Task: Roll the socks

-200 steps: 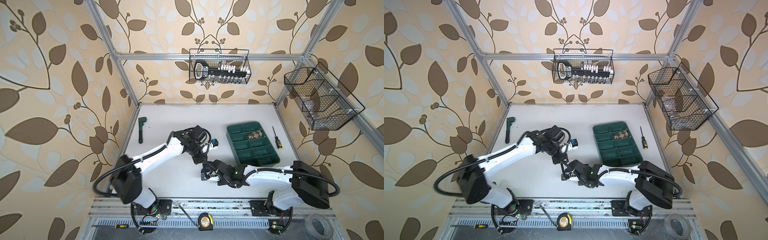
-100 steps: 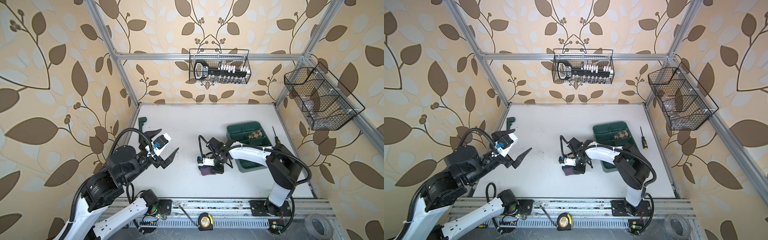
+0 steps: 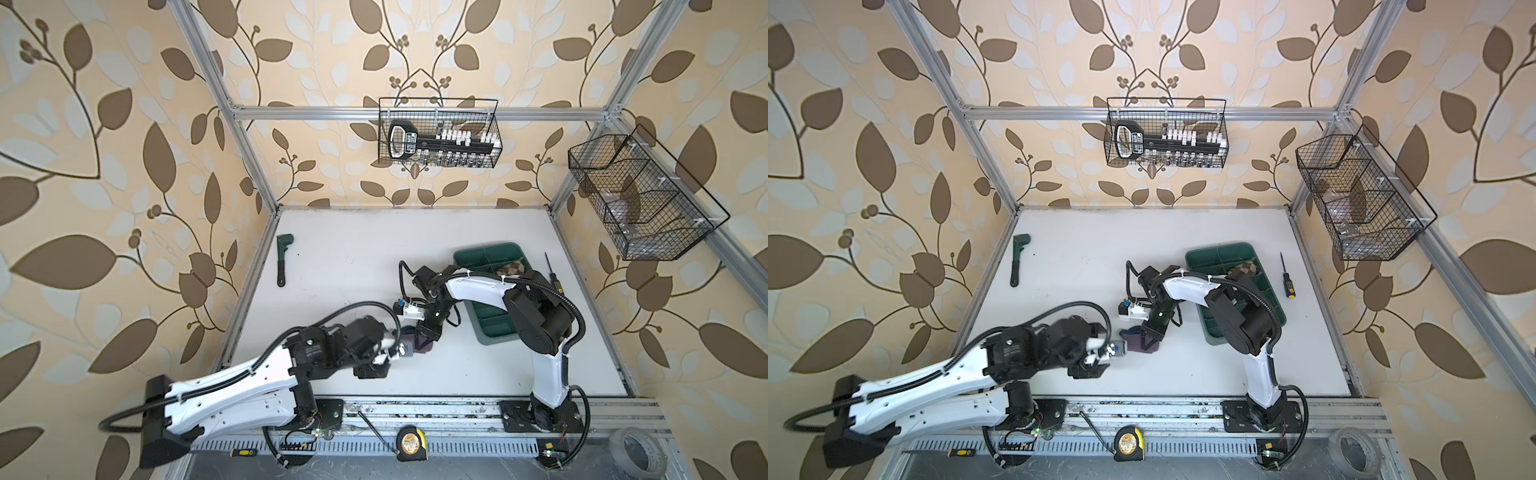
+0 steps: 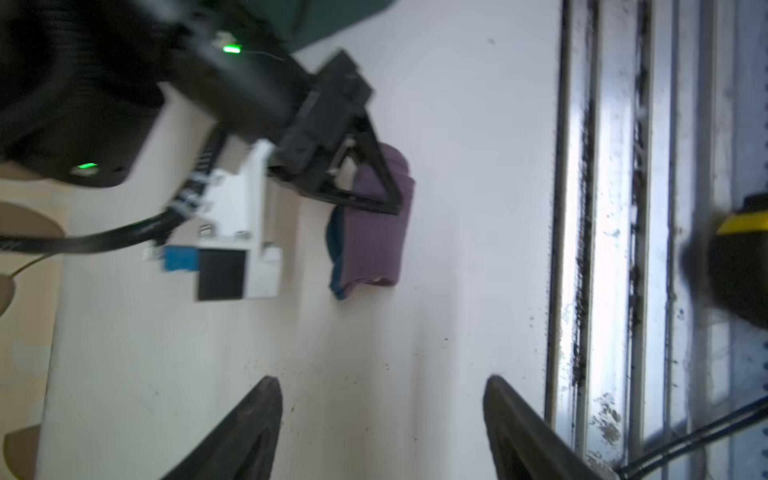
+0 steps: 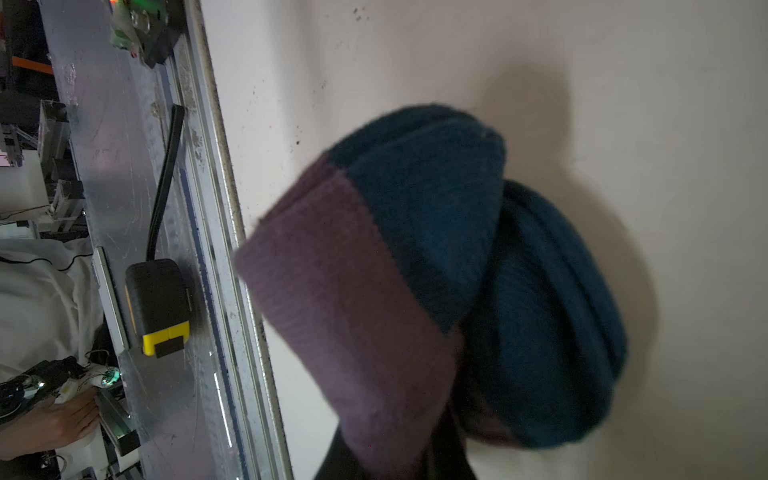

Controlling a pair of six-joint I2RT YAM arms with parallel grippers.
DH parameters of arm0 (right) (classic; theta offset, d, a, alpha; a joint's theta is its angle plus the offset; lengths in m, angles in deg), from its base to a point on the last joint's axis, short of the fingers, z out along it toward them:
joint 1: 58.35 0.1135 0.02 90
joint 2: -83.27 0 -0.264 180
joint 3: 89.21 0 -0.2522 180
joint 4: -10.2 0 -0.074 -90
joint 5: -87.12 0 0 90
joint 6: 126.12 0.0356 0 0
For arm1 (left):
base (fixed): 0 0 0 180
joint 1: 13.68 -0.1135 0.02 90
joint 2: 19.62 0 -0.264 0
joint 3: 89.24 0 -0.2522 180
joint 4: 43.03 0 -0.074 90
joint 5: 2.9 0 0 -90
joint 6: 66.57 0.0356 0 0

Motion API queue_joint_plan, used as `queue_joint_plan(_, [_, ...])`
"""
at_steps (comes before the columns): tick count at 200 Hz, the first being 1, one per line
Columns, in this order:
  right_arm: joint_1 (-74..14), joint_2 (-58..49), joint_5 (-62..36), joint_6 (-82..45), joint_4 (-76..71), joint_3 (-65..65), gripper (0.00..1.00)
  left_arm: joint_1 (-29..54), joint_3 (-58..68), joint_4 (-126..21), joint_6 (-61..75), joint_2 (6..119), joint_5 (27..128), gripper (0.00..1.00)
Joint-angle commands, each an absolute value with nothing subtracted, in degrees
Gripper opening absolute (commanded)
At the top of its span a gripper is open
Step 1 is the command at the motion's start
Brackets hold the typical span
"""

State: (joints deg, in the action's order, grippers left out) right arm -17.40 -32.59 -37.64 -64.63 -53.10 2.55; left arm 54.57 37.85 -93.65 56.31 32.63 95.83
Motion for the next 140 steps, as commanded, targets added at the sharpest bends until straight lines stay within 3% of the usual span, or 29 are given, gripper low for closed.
queue_joint_plan(1, [-16.7, -40.1, -25.4, -64.0, -53.5, 6.2, 0.00, 59.7, 40.0, -79.0, 56.4, 40.1, 108.3, 0.74])
queue_joint_plan(50, [-16.3, -40.1, -26.2, -64.6, -54.3, 5.0, 0.00, 59.3, 40.9, -62.3, 56.5, 56.0, 118.9, 0.71])
queue_joint_plan(64, [-16.3, -39.6, -26.5, -64.7, -54.3, 5.3, 0.00, 58.5, 41.0, -60.8, 56.3, 59.8, 119.4, 0.67])
queue_joint_plan(108, [-16.4, -36.3, -28.0, -64.8, -53.3, 7.7, 0.00, 55.9, 39.2, -62.6, 52.6, 69.6, 114.8, 0.33])
queue_joint_plan(129, [-16.6, -33.0, -28.1, -64.1, -52.0, 9.5, 0.05, 54.1, 36.2, -65.8, 50.9, 73.5, 114.0, 0.00])
queue_joint_plan(140, [-17.0, -30.8, -28.3, -63.7, -51.2, 10.7, 0.06, 53.0, 35.1, -67.3, 50.1, 74.6, 113.5, 0.00])
